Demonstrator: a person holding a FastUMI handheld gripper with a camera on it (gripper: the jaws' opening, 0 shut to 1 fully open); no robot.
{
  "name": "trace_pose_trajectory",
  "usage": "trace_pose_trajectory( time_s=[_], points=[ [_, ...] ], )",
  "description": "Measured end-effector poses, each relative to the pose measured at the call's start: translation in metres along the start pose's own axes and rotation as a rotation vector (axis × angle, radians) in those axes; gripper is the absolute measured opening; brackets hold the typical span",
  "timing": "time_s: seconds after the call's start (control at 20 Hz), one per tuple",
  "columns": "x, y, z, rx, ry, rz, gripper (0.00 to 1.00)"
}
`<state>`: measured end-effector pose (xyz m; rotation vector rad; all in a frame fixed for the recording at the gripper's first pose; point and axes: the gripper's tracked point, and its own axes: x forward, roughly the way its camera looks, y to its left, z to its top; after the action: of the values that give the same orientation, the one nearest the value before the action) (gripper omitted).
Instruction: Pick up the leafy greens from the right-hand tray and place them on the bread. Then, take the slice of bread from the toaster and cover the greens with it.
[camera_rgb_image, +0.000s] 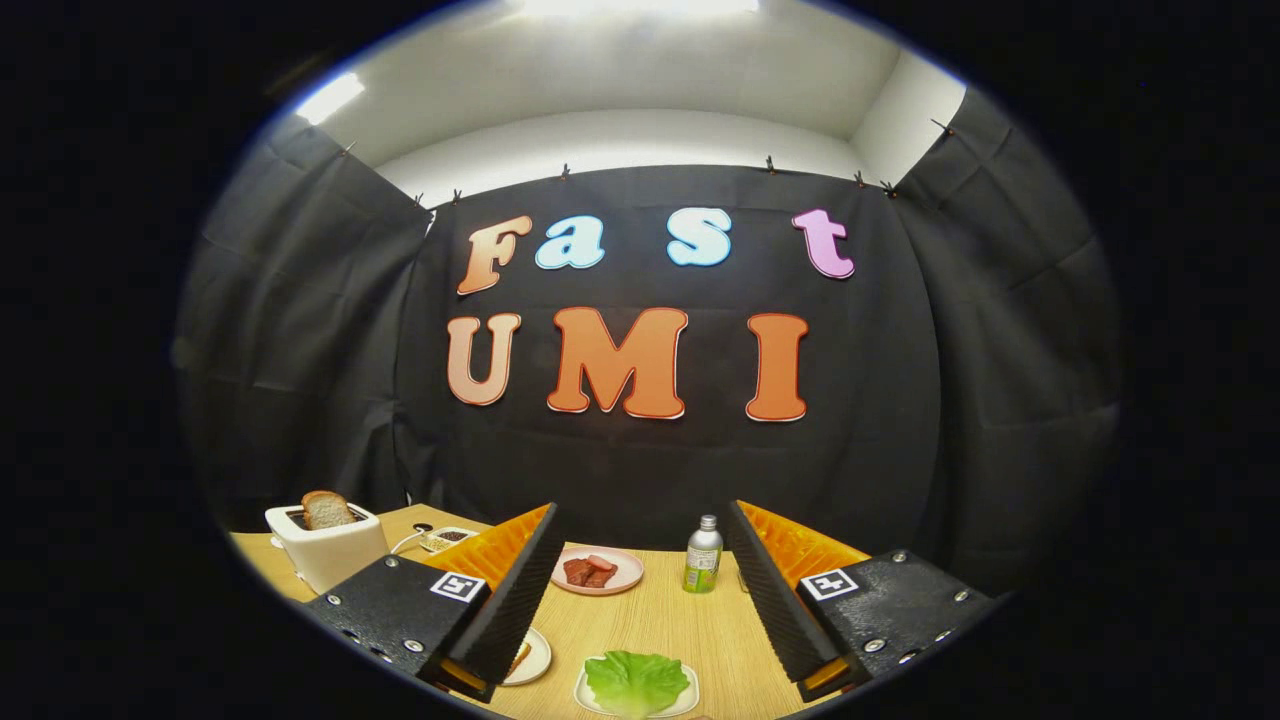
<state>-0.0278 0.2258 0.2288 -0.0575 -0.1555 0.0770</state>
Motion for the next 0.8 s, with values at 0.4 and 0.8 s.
trace_pose_trajectory(
  time_s=[0.4, 0.8],
  points=[
    [0.0032, -0.0002, -0.0014, -0.016, -0.005, -0.001, 0.99],
    [0.0032, 0.0058, -0.0024, -0.018, -0.004, 0.001, 0.99]
  ],
)
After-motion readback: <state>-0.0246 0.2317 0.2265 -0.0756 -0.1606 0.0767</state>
